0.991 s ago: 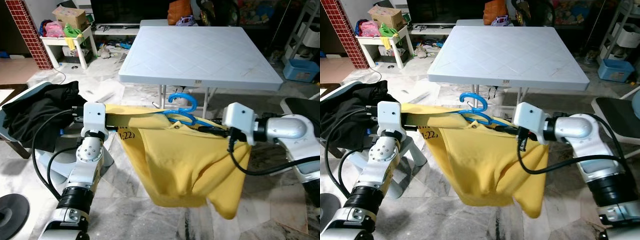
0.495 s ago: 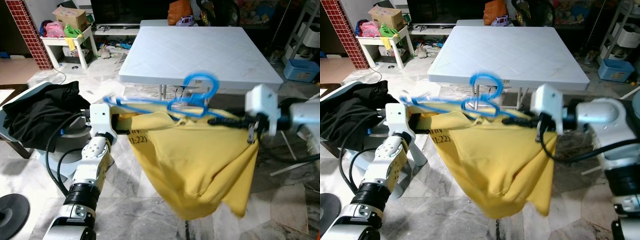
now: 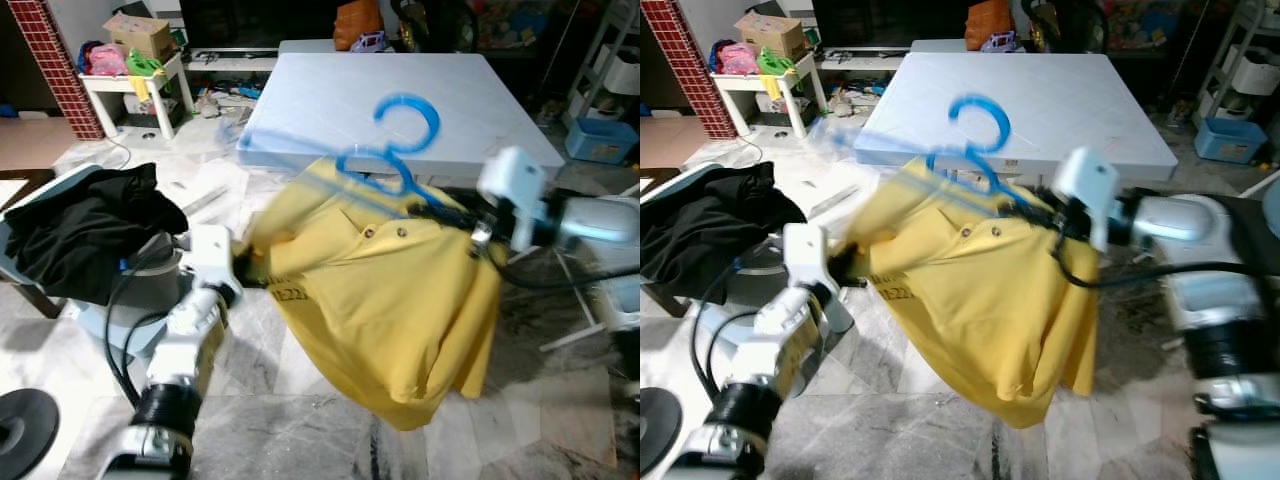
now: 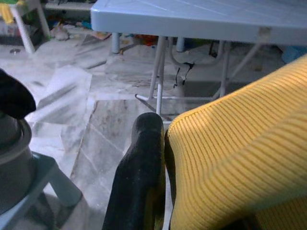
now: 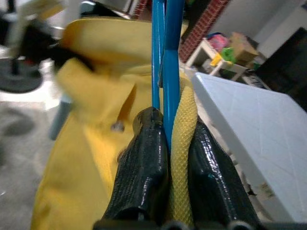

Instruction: Hang hanger

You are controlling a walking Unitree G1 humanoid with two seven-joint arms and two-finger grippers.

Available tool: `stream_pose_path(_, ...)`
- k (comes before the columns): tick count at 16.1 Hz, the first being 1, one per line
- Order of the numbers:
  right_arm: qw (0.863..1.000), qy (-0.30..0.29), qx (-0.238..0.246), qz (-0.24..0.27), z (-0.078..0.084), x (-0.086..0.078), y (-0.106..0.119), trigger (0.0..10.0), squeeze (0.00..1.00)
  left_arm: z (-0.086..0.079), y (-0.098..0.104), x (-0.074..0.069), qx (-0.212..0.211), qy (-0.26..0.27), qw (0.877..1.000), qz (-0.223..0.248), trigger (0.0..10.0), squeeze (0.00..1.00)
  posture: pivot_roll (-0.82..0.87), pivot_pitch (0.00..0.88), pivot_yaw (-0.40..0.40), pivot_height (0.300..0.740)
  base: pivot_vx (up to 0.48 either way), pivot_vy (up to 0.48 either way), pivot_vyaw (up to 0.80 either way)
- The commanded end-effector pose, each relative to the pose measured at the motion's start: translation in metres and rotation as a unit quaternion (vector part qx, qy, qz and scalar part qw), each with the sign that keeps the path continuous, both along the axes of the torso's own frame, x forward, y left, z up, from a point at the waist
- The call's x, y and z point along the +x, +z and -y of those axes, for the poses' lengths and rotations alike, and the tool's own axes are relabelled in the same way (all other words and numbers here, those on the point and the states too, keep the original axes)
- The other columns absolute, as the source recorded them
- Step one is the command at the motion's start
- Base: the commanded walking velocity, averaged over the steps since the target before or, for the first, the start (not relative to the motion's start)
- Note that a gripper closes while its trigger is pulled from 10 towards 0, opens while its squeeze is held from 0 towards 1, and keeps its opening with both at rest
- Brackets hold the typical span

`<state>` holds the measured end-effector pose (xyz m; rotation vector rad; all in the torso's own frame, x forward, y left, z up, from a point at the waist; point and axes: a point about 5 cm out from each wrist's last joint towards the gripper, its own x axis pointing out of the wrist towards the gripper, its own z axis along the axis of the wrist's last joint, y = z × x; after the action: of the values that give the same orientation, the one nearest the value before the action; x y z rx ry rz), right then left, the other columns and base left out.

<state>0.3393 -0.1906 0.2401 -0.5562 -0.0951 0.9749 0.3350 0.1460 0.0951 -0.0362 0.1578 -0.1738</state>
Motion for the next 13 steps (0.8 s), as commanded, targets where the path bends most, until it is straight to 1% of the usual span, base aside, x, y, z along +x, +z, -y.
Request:
stream_pose_path(1, 0.999, -0.009, 0.006, 0.04, 0.0, 0.002, 0.016, 10.0, 0.0, 0.0, 0.005, -0.001, 0.016, -0.006, 1.0, 0.019, 10.0, 1.0, -0.04, 0.0, 0.037, 0.74, 0.0, 0.0, 0.0)
stream_pose_path(2, 0.999, -0.012, 0.006, 0.04, -0.011, 0.007, 0.009, 10.0, 0.0, 0.008, 0.012, -0.009, 0.024, -0.031, 0.997, 0.064, 10.0, 1.0, -0.03, 0.0, 0.032, 0.74, 0.0, 0.0, 0.0)
stream_pose_path(4, 0.999, -0.01, 0.005, 0.036, -0.022, 0.011, 0.003, 10.0, 0.0, 0.011, 0.015, -0.018, 0.042, -0.06, 0.993, 0.089, 10.0, 1.0, -0.01, 0.0, 0.028, 0.74, 0.0, 0.0, 0.0)
stream_pose_path(5, 0.999, -0.008, 0.001, 0.041, -0.026, 0.012, 0.001, 10.0, 0.0, 0.011, 0.016, -0.021, 0.045, -0.069, 0.992, 0.098, 10.0, 1.0, -0.01, 0.0, 0.028, 0.74, 0.0, 0.0, 0.0)
stream_pose_path(6, 0.999, -0.012, -0.001, 0.043, -0.029, 0.015, -0.001, 10.0, 0.0, 0.011, 0.015, -0.023, 0.056, -0.078, 0.991, 0.097, 10.0, 1.0, 0.0, 0.0, 0.022, 0.74, 0.0, 0.0, 0.0)
stream_pose_path(7, 0.999, -0.013, -0.011, 0.05, -0.036, 0.02, -0.004, 10.0, 0.0, 0.012, 0.011, -0.029, 0.063, -0.1, 0.989, 0.091, 10.0, 1.0, 0.01, 0.0, 0.018, 0.74, 0.0, 0.0, 0.0)
stream_pose_path(9, 0.998, -0.001, -0.03, 0.056, -0.044, 0.024, -0.006, 10.0, 0.0, 0.011, 0.01, -0.035, 0.085, -0.109, 0.986, 0.094, 10.0, 1.0, 0.01, 0.0, 0.009, 0.74, 0.0, 0.0, 0.0)
stream_pose_path(11, 0.996, 0.005, -0.068, 0.065, -0.044, 0.025, -0.01, 10.0, 0.0, 0.012, 0.014, -0.037, 0.086, -0.115, 0.984, 0.106, 10.0, 1.0, 0.01, 0.0, 0.005, 0.74, 0.0, 0.0, 0.0)
stream_pose_path(12, 0.994, 0.006, -0.089, 0.069, -0.042, 0.026, -0.012, 10.0, 0.0, 0.015, 0.018, -0.04, 0.087, -0.136, 0.981, 0.112, 10.0, 1.0, 0.01, 0.0, 0.004, 0.74, 0.0, 0.0, 0.0)
stream_pose_path(13, 0.993, 0.006, -0.101, 0.069, -0.039, 0.027, -0.013, 10.0, 0.0, 0.018, 0.021, -0.042, 0.089, -0.156, 0.977, 0.115, 10.0, 1.0, 0.0, 0.0, 0.002, 0.74, 0.0, 0.0, 0.0)
